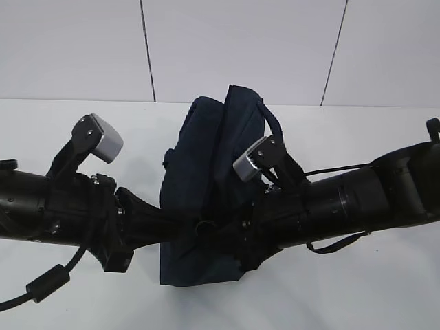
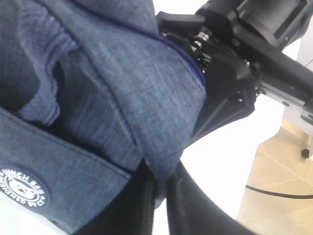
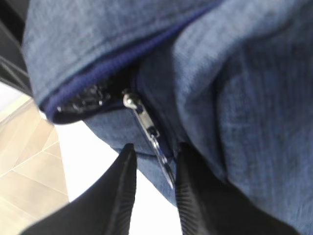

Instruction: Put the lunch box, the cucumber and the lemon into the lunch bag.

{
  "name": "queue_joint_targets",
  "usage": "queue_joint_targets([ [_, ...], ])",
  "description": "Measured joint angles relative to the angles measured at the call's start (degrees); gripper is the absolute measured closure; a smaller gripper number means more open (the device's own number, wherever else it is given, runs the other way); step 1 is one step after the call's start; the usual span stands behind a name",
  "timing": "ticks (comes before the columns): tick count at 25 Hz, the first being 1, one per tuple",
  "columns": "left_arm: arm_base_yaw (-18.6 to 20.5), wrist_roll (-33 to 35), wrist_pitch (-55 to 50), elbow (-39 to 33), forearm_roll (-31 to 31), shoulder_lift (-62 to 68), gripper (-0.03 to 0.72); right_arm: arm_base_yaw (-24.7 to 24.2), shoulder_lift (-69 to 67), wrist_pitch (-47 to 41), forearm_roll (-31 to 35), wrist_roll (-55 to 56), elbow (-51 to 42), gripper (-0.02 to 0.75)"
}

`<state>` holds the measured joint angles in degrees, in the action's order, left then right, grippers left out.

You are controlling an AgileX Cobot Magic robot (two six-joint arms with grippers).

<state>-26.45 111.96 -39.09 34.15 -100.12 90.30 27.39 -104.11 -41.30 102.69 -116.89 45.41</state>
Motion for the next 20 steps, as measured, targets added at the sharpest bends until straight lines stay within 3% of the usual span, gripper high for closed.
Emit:
queue_joint_targets([
  [20,0.0,0.0,-0.2,0.0,0.0,0.0,0.674,0.0,0.0,-2.6,0.0,0.3,2.0,0.494],
])
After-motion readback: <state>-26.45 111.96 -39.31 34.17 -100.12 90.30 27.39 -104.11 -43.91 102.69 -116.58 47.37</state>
